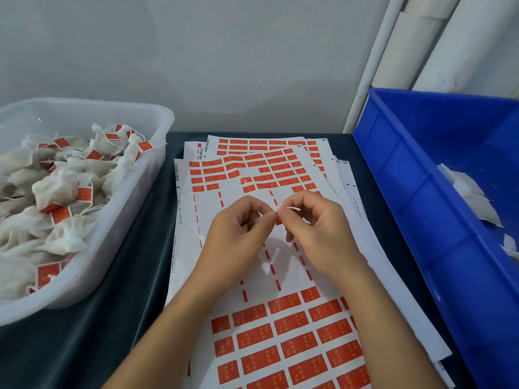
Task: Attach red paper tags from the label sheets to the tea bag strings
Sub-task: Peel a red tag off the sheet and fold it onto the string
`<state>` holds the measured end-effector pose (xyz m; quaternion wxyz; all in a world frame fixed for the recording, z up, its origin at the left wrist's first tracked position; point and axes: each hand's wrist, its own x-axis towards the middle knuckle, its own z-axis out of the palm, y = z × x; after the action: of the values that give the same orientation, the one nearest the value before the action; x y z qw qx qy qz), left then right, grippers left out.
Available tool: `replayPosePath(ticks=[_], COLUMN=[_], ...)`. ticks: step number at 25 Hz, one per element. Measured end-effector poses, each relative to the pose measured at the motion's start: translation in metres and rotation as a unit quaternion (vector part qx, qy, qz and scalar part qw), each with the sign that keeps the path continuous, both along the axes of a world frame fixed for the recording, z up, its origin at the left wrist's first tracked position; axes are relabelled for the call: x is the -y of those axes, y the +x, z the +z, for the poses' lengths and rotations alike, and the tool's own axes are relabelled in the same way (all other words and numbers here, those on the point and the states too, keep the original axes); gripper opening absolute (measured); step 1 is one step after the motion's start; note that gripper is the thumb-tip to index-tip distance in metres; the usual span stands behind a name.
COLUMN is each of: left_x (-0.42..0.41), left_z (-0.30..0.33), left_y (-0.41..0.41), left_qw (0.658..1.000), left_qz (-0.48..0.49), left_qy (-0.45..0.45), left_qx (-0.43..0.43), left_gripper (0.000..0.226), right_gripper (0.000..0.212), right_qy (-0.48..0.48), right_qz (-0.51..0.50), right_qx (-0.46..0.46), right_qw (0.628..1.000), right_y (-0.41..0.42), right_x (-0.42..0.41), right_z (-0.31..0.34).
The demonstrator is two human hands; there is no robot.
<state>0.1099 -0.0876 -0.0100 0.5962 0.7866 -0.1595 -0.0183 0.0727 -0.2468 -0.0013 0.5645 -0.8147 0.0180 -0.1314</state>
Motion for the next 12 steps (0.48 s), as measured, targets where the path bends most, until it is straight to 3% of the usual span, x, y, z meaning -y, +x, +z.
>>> replayPosePath(ticks=[2,7,12], left_x=[-0.005,-0.028,-0.045], left_z=[0.002,0.015,0.045], left_y=[0.0,-0.001,-0.014], left_qw=[0.998,0.973,0.97], left_qz=[0.013,0.031,0.079], left_qy=[0.054,0.224,0.199], left_qx=[0.005,0.037,0.115], left_gripper=[0.0,0.004,0.008], right_gripper=[0.008,0.003,0.005], right_qy=[0.016,0.023,0.023], right_qz=[-0.016,-0.03,0.01], right_qx=[0.002,0.022,0.047], right_qw=[1.0,0.999,0.999], right_y=[0.001,0.001,0.001], right_x=[-0.001,-0.004,-0.027], right_z=[0.0,0.004,0.017])
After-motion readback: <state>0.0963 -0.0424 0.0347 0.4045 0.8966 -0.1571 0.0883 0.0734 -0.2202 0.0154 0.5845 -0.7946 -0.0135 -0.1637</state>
